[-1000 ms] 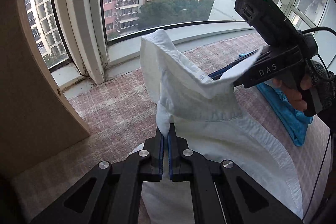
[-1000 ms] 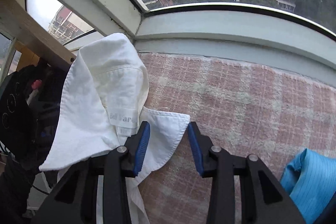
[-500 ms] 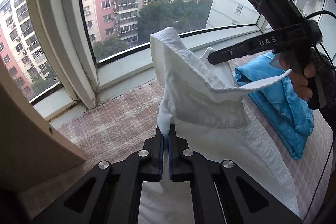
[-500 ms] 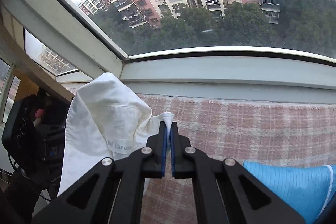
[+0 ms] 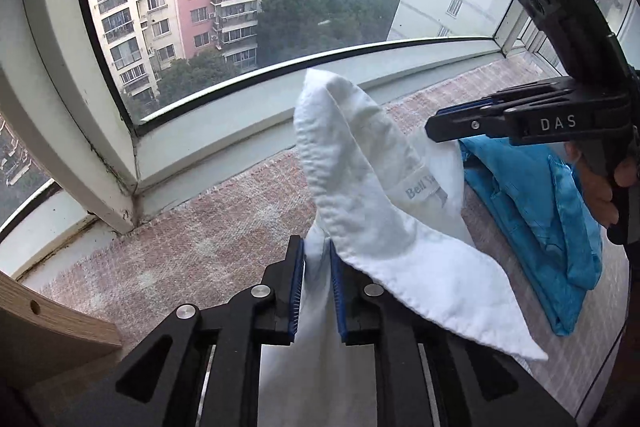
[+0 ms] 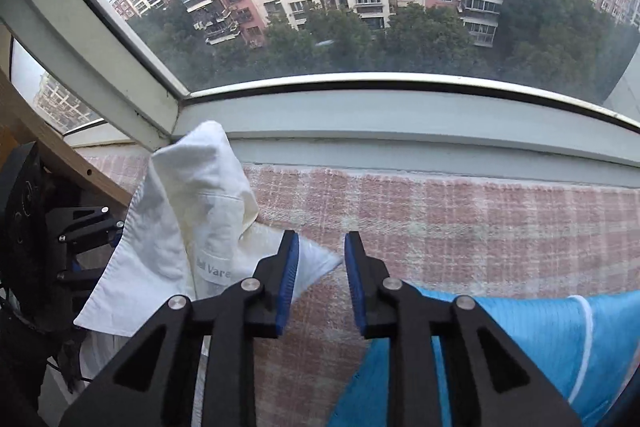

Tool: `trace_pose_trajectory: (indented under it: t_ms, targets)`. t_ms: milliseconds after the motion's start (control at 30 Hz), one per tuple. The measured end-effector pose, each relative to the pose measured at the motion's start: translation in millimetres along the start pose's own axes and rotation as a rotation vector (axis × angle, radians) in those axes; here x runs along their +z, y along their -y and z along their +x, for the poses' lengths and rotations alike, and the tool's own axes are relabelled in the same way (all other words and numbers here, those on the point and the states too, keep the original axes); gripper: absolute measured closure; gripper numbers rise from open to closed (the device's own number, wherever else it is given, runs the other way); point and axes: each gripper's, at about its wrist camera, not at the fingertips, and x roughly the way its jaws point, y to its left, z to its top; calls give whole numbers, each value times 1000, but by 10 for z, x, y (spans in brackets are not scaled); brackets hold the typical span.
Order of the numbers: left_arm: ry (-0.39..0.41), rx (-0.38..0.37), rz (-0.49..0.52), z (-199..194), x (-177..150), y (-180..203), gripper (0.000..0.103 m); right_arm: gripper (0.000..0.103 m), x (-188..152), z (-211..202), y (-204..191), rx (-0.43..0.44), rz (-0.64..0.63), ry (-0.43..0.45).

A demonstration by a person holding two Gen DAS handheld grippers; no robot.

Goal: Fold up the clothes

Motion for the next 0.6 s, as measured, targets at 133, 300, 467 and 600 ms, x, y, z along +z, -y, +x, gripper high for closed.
trace_pose_trajectory:
  t_ms: [133, 300, 467, 600]
  targets:
    - [32, 56, 29, -245, 29, 15, 89, 79, -104, -395, -66, 84, 7, 67]
    - [25, 94, 56, -549, -161, -19, 89, 79, -555, -269, -715, 212, -159, -39]
    - [-45, 98, 88, -739, -553, -83, 87, 79, -777, 142, -1199, 263, -244, -122]
    - [-81, 46, 46, -537, -630, -187, 89, 79, -798, 295, -1305, 202, -287, -134]
